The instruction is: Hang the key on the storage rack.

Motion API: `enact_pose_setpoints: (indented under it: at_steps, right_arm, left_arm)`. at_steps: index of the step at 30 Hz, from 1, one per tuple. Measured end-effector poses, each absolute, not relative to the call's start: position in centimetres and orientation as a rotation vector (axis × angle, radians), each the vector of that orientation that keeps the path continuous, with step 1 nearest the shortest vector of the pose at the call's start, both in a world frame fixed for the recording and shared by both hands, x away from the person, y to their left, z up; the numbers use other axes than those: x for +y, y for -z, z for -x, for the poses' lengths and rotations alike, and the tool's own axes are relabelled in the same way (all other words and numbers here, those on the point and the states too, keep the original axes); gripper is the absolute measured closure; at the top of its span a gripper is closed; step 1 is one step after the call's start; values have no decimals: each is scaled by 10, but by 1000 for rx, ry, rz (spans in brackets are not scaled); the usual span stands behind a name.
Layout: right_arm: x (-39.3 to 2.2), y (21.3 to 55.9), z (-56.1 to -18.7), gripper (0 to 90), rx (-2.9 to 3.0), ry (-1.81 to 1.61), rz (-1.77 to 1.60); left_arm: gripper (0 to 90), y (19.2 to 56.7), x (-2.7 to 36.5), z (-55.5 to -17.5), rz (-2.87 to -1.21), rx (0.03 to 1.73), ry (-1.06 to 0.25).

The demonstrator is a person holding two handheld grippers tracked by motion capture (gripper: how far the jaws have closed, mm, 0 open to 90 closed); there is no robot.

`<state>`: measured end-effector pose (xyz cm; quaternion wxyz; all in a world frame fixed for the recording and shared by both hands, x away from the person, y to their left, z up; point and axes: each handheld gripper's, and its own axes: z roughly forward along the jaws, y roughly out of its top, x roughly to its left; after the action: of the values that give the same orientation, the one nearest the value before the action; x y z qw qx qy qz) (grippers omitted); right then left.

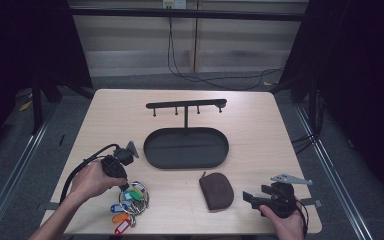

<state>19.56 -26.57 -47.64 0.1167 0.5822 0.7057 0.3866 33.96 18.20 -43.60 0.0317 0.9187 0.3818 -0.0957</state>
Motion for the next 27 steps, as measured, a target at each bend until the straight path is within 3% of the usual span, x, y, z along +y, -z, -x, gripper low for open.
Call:
enact_pose_setpoints:
  at_steps: [27]
  right_arm:
    - [-266, 477, -196, 170, 2068, -1133, -1709]
  left_arm:
    - [879, 381, 177, -340, -2783, 1064, 247]
